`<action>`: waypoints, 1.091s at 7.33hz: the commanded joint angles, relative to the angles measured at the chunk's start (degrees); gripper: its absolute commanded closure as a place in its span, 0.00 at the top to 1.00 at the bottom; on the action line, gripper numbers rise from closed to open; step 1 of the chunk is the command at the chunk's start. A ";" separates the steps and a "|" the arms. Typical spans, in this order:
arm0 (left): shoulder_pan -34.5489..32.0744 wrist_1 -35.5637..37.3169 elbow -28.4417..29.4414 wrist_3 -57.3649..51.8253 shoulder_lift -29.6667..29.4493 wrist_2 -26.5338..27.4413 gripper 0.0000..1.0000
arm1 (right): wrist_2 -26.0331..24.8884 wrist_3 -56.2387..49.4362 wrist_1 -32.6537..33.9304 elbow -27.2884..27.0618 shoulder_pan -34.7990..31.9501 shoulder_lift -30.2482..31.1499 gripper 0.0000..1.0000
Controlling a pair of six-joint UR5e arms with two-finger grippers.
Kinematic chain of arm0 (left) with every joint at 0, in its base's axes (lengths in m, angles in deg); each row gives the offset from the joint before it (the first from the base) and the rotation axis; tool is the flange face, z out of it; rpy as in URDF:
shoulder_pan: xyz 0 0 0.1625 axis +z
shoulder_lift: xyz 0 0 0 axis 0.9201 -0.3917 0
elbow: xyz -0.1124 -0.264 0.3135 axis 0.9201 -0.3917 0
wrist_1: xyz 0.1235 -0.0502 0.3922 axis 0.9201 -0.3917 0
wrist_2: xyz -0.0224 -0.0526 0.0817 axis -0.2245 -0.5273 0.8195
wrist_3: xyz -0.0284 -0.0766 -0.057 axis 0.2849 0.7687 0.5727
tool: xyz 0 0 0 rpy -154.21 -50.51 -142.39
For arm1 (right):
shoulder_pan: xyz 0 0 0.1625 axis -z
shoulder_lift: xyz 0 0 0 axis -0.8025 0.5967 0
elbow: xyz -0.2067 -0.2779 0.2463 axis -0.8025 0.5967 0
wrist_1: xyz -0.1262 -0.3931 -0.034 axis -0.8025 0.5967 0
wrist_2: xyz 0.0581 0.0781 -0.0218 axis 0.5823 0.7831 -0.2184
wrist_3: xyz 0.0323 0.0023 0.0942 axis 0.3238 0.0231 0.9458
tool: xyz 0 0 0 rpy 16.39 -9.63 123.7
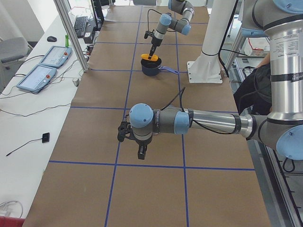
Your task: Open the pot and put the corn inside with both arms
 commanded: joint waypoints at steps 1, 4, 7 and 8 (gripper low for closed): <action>0.00 0.00 0.02 -0.09 0.07 0.01 0.99 | -2.14 0.83 -0.18 0.32 1.26 -0.23 1.00; 0.00 0.00 -0.07 -0.09 0.07 0.01 0.99 | 0.13 -0.75 0.00 -0.47 -2.49 -0.23 1.00; 0.00 0.18 0.02 -0.18 0.16 0.28 0.99 | 19.08 -17.74 0.09 -0.39 -21.00 3.09 1.00; 0.00 0.18 0.10 -0.09 0.33 1.23 0.99 | 25.22 -26.33 0.43 -0.04 -28.03 6.77 1.00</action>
